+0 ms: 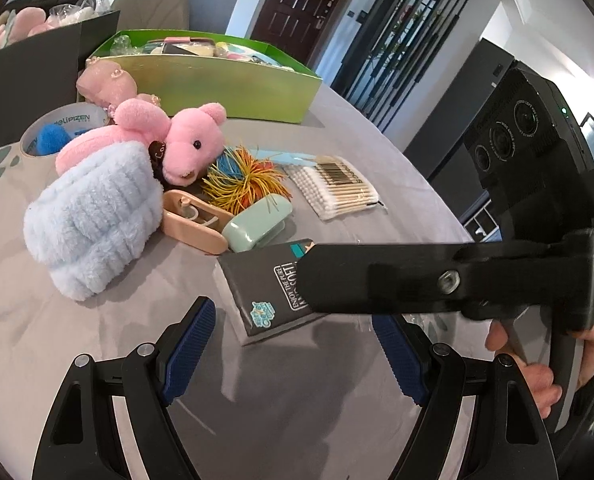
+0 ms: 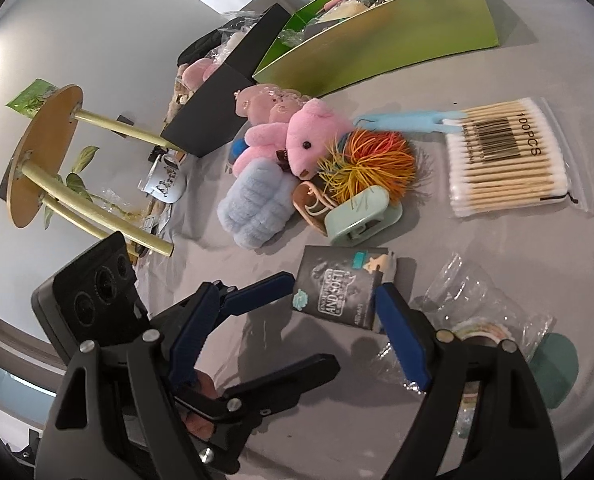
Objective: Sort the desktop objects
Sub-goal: 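Lower the open right tool onto the second dark grey card pack, then close the right tool on the card pack and lift it, then carry the card pack with the right tool over the green box and lower it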
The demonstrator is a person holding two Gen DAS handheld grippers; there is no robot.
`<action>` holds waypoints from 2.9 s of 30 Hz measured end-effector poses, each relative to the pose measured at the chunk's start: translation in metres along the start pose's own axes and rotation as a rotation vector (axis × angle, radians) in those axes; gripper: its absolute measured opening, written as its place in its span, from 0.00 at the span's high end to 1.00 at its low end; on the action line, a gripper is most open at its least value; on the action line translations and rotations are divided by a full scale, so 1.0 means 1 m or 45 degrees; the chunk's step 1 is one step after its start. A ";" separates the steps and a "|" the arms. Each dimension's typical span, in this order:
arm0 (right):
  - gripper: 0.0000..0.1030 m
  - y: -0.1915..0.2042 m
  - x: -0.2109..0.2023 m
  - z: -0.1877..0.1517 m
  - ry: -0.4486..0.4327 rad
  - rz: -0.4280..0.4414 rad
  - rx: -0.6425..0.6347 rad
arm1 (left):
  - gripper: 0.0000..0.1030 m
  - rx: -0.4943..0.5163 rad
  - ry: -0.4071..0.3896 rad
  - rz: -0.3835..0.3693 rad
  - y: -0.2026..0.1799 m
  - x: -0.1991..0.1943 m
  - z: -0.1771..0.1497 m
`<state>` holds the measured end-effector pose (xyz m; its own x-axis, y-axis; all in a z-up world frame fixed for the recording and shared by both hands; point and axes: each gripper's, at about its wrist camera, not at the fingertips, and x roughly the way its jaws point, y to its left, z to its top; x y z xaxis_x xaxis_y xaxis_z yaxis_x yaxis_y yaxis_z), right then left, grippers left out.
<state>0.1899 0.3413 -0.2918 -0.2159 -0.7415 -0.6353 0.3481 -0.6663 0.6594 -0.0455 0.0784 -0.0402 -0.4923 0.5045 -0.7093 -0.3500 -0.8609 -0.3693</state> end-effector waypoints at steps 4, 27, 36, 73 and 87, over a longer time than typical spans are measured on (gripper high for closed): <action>0.26 0.000 0.005 0.001 -0.009 -0.027 -0.012 | 0.21 -0.005 0.003 0.000 -0.001 0.004 0.001; 0.45 0.023 -0.015 -0.001 -0.100 -0.031 -0.048 | 0.21 0.047 -0.133 0.005 -0.011 -0.037 0.011; 0.45 0.044 -0.031 0.005 -0.156 -0.004 -0.095 | 0.21 0.079 -0.197 0.016 -0.016 -0.055 0.024; 0.43 0.111 -0.061 0.081 -0.315 0.068 -0.285 | 0.21 0.177 -0.433 0.111 -0.009 -0.113 0.113; 0.42 0.128 -0.070 0.131 -0.390 0.087 -0.346 | 0.21 0.215 -0.483 0.126 0.001 -0.112 0.165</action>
<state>0.1297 0.2974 -0.1104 -0.4312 -0.7997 -0.4178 0.5902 -0.6003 0.5398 -0.1225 0.0315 0.1382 -0.7775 0.4360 -0.4533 -0.3967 -0.8992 -0.1845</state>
